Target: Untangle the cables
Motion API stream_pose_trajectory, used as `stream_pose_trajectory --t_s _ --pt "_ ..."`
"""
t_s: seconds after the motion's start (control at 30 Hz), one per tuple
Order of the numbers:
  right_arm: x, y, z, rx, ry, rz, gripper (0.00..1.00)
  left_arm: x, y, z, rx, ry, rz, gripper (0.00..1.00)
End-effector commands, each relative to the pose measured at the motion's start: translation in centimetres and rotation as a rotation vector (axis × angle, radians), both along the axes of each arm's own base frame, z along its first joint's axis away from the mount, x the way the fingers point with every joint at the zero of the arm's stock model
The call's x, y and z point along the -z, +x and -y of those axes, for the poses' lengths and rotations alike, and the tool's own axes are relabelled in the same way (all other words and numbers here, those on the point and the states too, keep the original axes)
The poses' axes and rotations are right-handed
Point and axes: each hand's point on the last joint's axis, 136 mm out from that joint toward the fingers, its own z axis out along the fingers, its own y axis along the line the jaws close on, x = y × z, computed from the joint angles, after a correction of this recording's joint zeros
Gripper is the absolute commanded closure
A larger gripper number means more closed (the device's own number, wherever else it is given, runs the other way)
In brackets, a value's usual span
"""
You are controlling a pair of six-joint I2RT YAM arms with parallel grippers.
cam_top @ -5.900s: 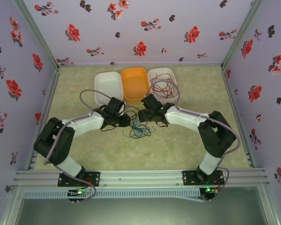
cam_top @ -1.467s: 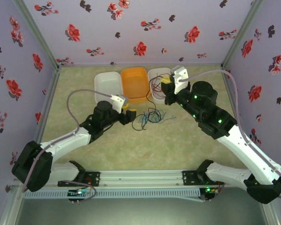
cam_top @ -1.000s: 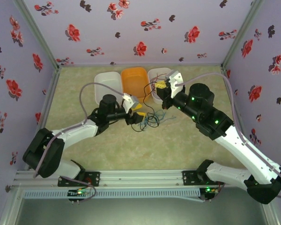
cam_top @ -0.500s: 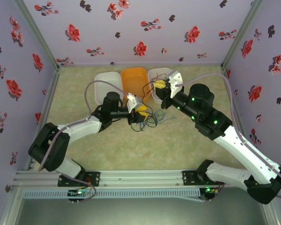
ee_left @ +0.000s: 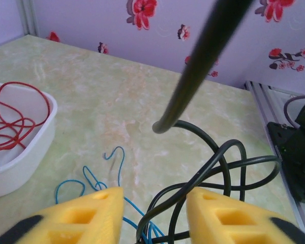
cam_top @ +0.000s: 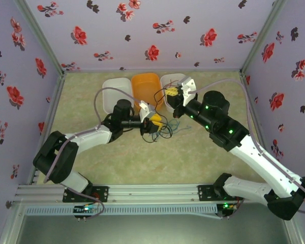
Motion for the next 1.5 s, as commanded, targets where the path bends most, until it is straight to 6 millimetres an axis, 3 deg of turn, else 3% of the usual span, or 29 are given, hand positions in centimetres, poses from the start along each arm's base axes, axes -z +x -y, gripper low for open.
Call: stream_pose_trajectory --t_s 0.0,0.1,0.17,0.37,0.43,0.8,1.1,1.47 --pt "-1.0 -0.1 -0.4 -0.014 0.051 0.016 1.0 -1.0 -0.1 1.1 0.049 -0.033 0.023 0.52" --pt "-1.2 -0.2 -0.5 -0.021 0.059 0.014 1.0 -0.7 0.4 1.4 0.043 -0.034 0.01 0.53" --pt "-1.2 -0.2 -0.5 -0.021 0.061 0.012 1.0 -0.6 0.6 1.6 0.042 -0.039 -0.002 0.58" --pt "-1.1 0.1 -0.1 0.008 0.062 0.012 1.0 -0.6 0.6 1.6 0.039 -0.046 -0.01 0.95" --pt "-1.0 0.4 0.2 0.034 0.058 0.012 1.0 -0.5 0.5 1.4 0.034 -0.045 -0.012 1.0" --pt "-1.6 2.5 5.1 0.323 0.052 0.051 1.0 1.9 1.3 -1.8 -0.188 0.012 -0.065 1.0" --pt "-3.3 1.9 8.5 0.447 0.072 0.09 1.0 7.4 2.5 -6.8 -0.47 0.174 -0.136 1.0" --pt "-6.8 1.2 12.6 0.604 0.075 0.147 1.0 10.1 1.9 -9.9 -0.6 0.236 -0.185 1.0"
